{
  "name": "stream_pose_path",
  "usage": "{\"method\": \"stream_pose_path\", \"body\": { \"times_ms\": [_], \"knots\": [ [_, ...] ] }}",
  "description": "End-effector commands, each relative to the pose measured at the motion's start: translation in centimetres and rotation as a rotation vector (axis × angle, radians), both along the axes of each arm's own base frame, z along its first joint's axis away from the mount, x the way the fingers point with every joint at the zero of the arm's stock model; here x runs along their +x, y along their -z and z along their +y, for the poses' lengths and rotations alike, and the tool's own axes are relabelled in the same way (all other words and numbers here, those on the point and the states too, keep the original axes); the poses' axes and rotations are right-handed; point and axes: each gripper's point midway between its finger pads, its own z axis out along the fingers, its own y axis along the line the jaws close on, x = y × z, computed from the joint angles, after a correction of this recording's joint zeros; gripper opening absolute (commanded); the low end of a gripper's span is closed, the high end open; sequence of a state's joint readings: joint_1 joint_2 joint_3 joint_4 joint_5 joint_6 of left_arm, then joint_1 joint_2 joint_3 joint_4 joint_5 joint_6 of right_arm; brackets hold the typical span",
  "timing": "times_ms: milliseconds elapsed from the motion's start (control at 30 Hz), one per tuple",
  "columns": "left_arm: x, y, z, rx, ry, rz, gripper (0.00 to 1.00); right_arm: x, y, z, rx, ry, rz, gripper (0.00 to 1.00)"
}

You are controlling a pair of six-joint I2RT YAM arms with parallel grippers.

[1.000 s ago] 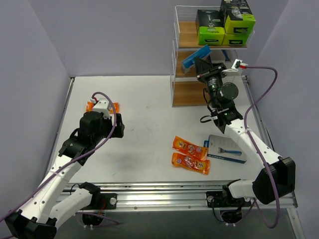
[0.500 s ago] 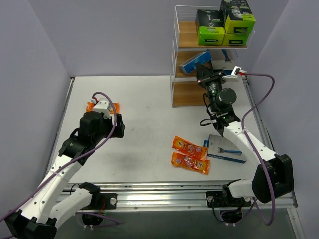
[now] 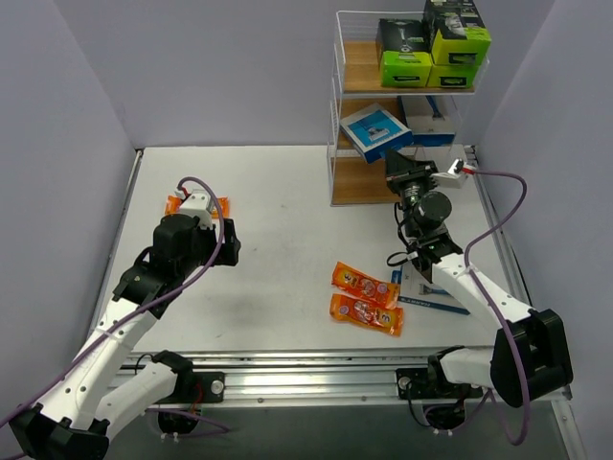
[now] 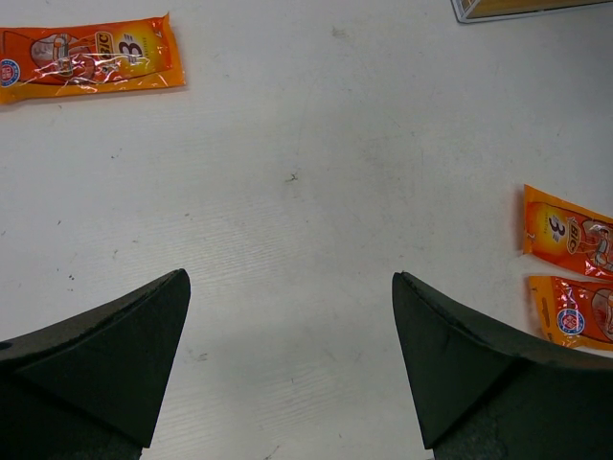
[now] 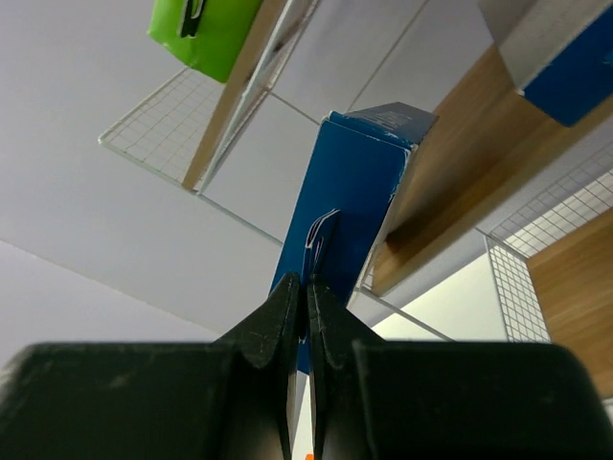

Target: Place and organize the shaving razors onto the shelf

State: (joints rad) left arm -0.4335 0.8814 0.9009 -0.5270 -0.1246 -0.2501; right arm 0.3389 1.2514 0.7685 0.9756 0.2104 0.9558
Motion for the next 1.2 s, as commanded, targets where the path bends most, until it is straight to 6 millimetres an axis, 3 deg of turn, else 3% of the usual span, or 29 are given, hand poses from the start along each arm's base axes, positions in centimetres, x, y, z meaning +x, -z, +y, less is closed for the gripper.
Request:
{"method": "stream_pose_path", "body": {
  "times_ms": [0,300,533,833,1167],
  "knots": [
    [0.6,-1.9,-0.8,-0.028,0.022,-0.059,0.96,-1.2,-2.3,-2.1,0.087,0.074,-0.068,0.0],
    [0.7,-1.8,-0.8,-0.027,0.021,-0.056,0.96,-1.4,1.4,-3.2,0.12,0.164,0.036,0.0],
    [0.8,-1.7,-0.7,-0.022,0.015,-0.053,0.96,-1.1,3.4,-2.7,0.172,0.195,0.063,0.0],
    [0.9,-1.4,-0.6,-0.014,0.012,-0.045,0.96,-0.5,4.1,-1.3,0.248,0.248,0.059,0.0],
    [1.0,-1.2,-0.9,-0.018,0.019,-0.036,0.96,0.4,5.0,-1.1,0.318,0.335,0.077,0.0]
  ]
}}
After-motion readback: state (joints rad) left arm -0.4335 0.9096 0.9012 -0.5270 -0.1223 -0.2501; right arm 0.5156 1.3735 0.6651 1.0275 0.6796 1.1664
